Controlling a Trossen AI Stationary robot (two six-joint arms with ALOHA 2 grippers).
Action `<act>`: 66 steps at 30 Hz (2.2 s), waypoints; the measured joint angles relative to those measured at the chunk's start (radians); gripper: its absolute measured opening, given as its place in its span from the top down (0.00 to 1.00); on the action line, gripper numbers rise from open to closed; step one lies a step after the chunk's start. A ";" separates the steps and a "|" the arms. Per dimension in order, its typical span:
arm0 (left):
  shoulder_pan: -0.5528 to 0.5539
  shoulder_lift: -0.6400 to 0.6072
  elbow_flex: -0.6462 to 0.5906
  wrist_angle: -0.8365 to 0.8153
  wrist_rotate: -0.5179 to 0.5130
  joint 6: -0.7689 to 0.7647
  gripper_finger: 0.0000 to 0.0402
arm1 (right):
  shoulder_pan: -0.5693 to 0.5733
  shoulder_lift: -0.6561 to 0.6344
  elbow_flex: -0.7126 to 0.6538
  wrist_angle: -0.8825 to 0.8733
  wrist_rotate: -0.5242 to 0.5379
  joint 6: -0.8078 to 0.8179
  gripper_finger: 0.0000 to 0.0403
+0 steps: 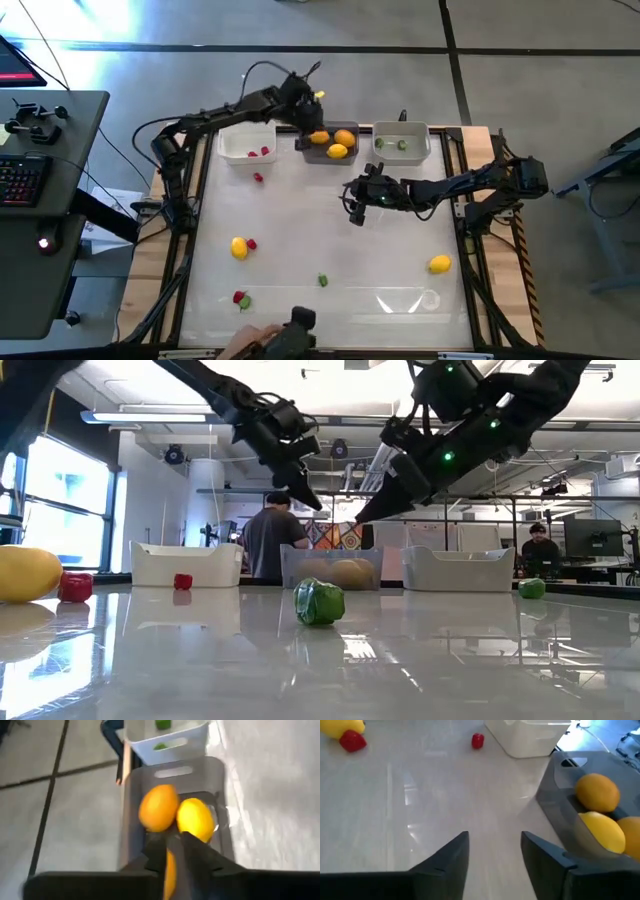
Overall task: Sort produce into baskets
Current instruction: Put the red bell pepper into the white bin
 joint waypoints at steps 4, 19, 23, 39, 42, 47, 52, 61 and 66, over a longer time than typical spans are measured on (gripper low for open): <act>-0.011 -0.110 -0.209 0.233 0.001 -0.038 0.99 | 0.000 0.046 0.000 0.072 0.000 -0.025 0.70; -0.088 -0.568 -0.904 0.851 -0.002 -0.276 0.99 | -0.027 0.114 0.000 0.187 0.000 -0.036 0.96; -0.133 -0.645 -1.011 0.907 -0.002 -0.309 0.99 | -0.027 0.114 0.000 0.182 0.000 -0.015 0.96; -0.312 -0.724 -1.226 1.104 -0.004 -0.357 0.99 | 0.050 0.114 0.000 0.174 0.033 0.038 0.96; -0.359 -0.724 -1.251 1.110 -0.004 -0.365 0.99 | 0.085 0.114 0.000 0.187 0.043 0.038 0.96; -0.435 -0.723 -1.233 0.968 -0.001 -0.451 0.99 | 0.131 0.114 0.000 0.201 0.052 0.036 0.96; -0.588 -0.723 -1.171 0.803 -0.039 -0.480 0.99 | 0.151 0.114 0.000 0.192 0.053 0.038 0.96; -0.952 -0.724 -0.975 0.398 -0.317 -0.625 0.99 | 0.195 0.114 0.000 0.178 0.055 0.026 0.96; -1.141 -0.724 -0.883 0.131 -0.400 -0.846 0.97 | 0.195 0.114 0.000 0.179 0.084 0.043 0.96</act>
